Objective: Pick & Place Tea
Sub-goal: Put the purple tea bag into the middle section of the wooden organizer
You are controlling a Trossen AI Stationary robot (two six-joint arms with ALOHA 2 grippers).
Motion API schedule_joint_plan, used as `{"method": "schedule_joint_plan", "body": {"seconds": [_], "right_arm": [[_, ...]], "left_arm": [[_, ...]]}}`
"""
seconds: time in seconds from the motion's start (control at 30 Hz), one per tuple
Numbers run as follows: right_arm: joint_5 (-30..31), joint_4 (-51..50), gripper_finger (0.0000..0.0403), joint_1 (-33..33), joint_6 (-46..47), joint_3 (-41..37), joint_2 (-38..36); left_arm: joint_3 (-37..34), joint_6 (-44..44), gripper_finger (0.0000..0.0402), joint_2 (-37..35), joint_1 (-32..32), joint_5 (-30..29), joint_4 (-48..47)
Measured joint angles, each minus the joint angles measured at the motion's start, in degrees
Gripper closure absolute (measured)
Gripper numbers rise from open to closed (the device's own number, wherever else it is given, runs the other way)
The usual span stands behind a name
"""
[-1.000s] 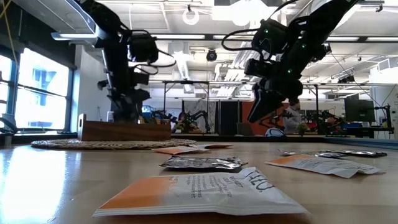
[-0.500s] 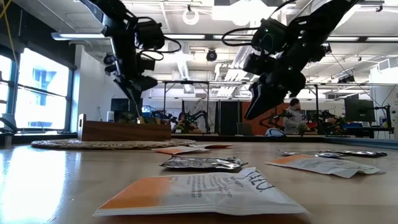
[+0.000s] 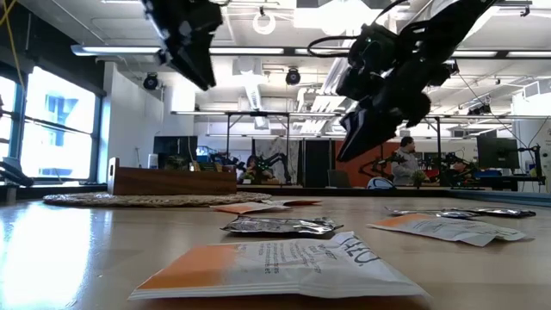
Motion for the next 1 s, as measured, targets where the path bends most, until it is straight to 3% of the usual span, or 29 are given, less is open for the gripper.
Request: {"method": "schedule_joint_plan", "body": {"seconds": [0.07,0.17,0.33,0.5,0.6,0.73,1.0], "right_arm": [[-3.6,0.0,0.0281,0.0,1.1,0.0,0.0],[-6.2,-0.3,0.0281,0.5,3.2,0.0,0.0],[-6.3,-2.3,0.0281,4.5,2.1,0.0,0.0],[-8.1,-3.9,0.0281,11.4,2.7,0.0,0.0],[-8.3,-3.9,0.0281,16.0,4.5,0.0,0.0],[0.2,-5.6,0.0281,20.9,4.5,0.0,0.0],[4.2,-6.1,0.0281,23.9,1.3,0.0,0.0]], "left_arm": [[-2.8,-1.0,0.0257,-0.7,-5.3,-4.2,1.7],[-9.8,-1.4,0.0257,-0.5,-12.4,-7.3,11.6],[-20.3,-3.5,0.0257,2.5,-18.8,1.5,42.3],[-23.5,-6.0,0.0257,6.7,-21.5,5.5,56.5],[-23.9,-6.3,0.0257,8.9,-23.0,6.3,56.4],[-23.5,-6.4,0.0257,12.6,-23.2,6.3,57.7],[-23.7,-8.5,0.0257,14.7,-22.8,6.9,57.7]]}}
